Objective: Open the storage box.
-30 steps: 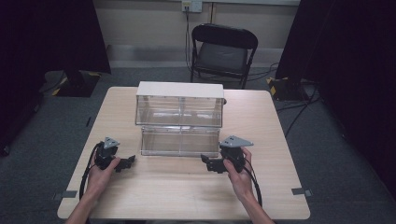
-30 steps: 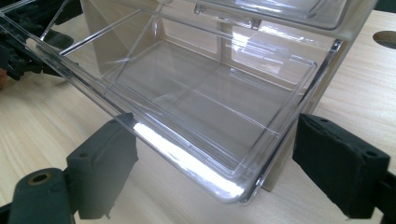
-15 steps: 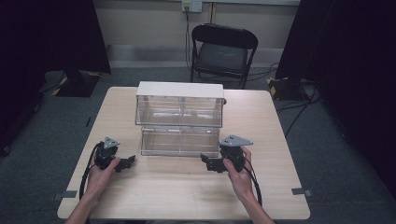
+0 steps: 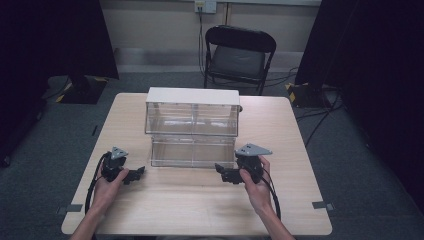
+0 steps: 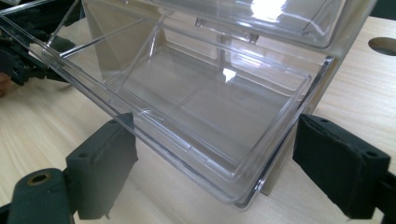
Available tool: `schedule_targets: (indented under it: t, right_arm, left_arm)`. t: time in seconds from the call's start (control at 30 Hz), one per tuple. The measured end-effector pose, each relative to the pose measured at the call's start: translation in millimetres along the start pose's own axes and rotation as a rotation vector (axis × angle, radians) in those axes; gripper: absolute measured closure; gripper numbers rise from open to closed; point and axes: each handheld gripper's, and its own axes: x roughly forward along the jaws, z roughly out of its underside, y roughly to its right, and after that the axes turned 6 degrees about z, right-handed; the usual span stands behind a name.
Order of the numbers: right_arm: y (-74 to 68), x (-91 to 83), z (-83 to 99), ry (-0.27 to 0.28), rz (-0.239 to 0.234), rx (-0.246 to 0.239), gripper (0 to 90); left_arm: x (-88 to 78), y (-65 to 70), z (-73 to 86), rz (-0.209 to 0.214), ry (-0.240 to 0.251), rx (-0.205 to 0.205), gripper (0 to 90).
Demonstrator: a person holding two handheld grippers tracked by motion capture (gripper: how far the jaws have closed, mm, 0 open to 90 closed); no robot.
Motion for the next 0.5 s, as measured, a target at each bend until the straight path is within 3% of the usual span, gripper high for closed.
schedule_targets:
  t: [0.5]
  right_arm:
    - [-0.8, -3.7, -3.5, 0.014, 0.014, -0.001, 13.3]
  left_arm:
    - [0.0, 0.3, 0.1, -0.001, 0.001, -0.003, 5.6]
